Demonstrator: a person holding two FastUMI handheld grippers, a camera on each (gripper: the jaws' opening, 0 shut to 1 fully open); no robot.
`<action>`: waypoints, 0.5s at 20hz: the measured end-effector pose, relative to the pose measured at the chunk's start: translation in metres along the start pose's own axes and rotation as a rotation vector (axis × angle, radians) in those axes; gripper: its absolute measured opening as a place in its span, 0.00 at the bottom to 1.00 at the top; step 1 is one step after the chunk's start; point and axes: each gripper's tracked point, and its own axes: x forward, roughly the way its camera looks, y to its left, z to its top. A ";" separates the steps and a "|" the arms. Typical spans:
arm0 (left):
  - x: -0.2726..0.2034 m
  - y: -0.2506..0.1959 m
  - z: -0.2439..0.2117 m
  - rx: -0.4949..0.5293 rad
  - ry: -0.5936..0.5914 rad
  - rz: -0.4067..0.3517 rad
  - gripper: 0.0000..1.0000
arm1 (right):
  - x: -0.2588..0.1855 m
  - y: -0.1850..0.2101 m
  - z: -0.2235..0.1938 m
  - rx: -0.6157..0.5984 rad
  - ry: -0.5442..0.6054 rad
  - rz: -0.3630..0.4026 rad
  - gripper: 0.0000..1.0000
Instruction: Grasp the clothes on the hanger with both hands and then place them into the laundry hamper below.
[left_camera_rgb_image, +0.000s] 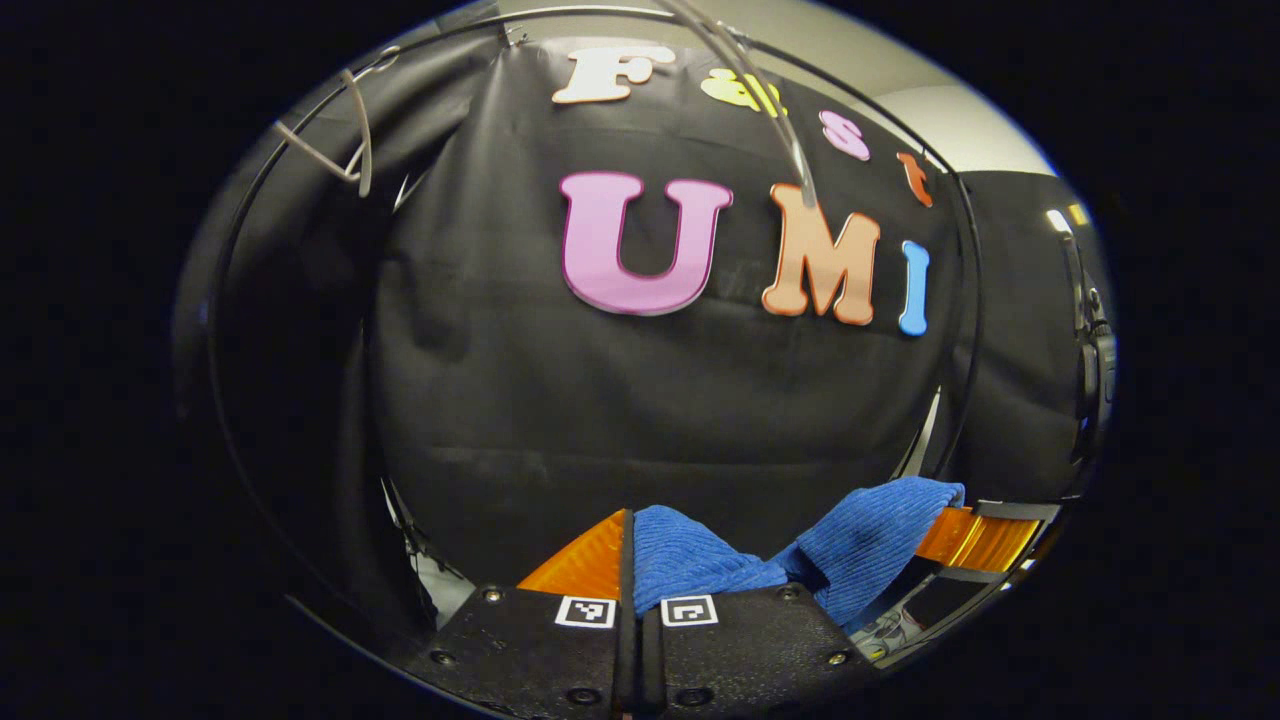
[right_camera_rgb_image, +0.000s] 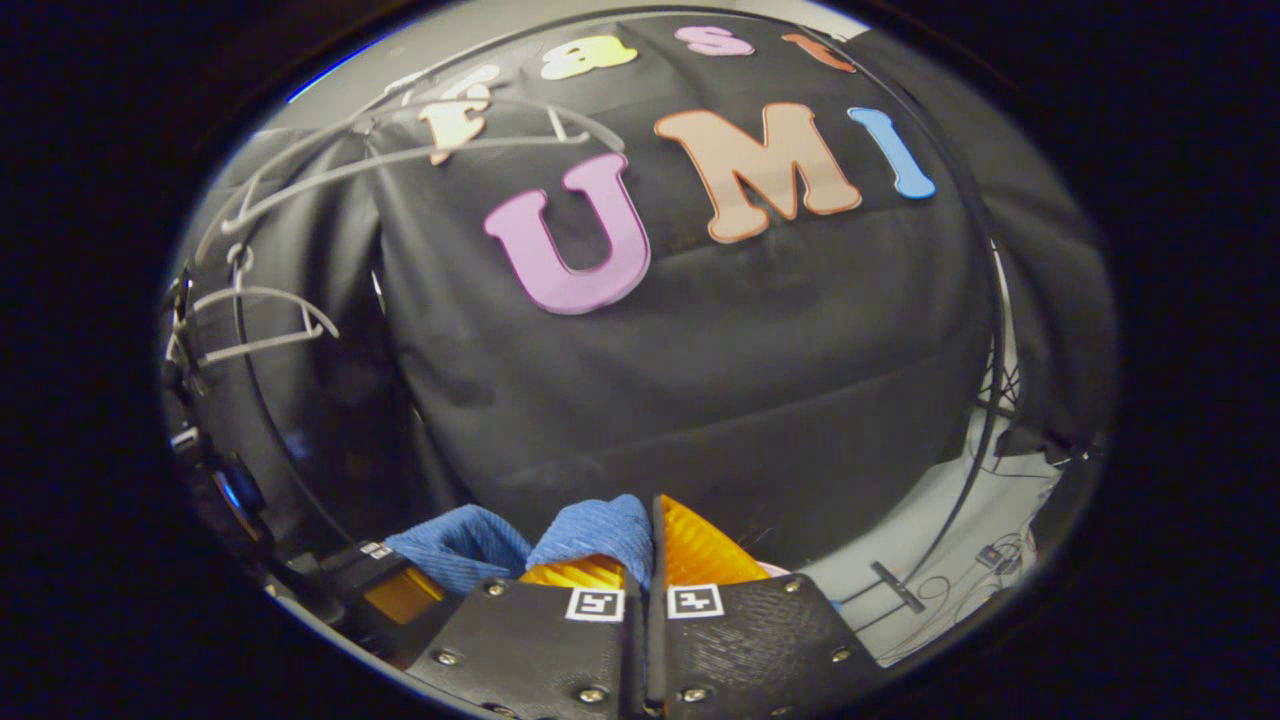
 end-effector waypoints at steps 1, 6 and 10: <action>0.006 0.007 -0.015 -0.003 0.024 0.008 0.03 | 0.006 -0.006 -0.016 0.003 0.022 -0.007 0.02; 0.024 0.032 -0.075 -0.035 0.121 0.040 0.03 | 0.027 -0.011 -0.085 -0.006 0.106 -0.032 0.02; 0.033 0.037 -0.114 -0.030 0.181 0.043 0.03 | 0.034 -0.011 -0.110 -0.038 0.159 -0.050 0.02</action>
